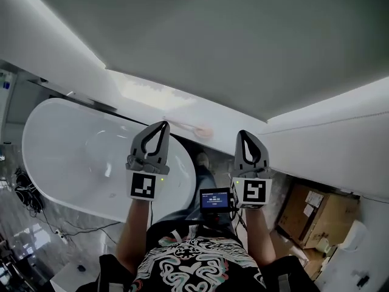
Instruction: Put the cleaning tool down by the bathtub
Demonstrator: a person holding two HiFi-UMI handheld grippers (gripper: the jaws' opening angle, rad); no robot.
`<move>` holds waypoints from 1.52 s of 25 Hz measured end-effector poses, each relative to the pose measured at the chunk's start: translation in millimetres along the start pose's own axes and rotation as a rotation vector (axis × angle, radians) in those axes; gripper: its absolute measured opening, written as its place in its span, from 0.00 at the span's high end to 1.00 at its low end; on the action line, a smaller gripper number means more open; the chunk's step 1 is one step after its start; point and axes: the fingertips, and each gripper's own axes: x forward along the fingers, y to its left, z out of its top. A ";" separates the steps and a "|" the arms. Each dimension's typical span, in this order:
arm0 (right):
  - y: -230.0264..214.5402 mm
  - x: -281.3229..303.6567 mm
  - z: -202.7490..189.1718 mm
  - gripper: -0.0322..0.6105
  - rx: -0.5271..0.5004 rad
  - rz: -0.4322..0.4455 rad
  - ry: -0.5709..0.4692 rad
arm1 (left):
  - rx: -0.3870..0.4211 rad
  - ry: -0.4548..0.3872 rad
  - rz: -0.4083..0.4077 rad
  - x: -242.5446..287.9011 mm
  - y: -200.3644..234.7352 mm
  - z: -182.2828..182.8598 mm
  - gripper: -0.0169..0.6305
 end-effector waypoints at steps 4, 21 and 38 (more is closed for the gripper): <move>0.7 -7.5 12.5 0.91 -0.020 -0.014 -0.002 | -0.094 -0.039 0.052 -13.8 7.5 18.5 0.95; -7.6 -42.8 63.7 0.91 -0.071 -0.067 -0.062 | -0.106 -0.125 0.114 -51.9 24.4 85.1 0.95; -0.2 -64.7 85.5 0.91 0.017 -0.034 -0.098 | 0.010 -0.064 0.095 -57.9 14.0 97.8 0.95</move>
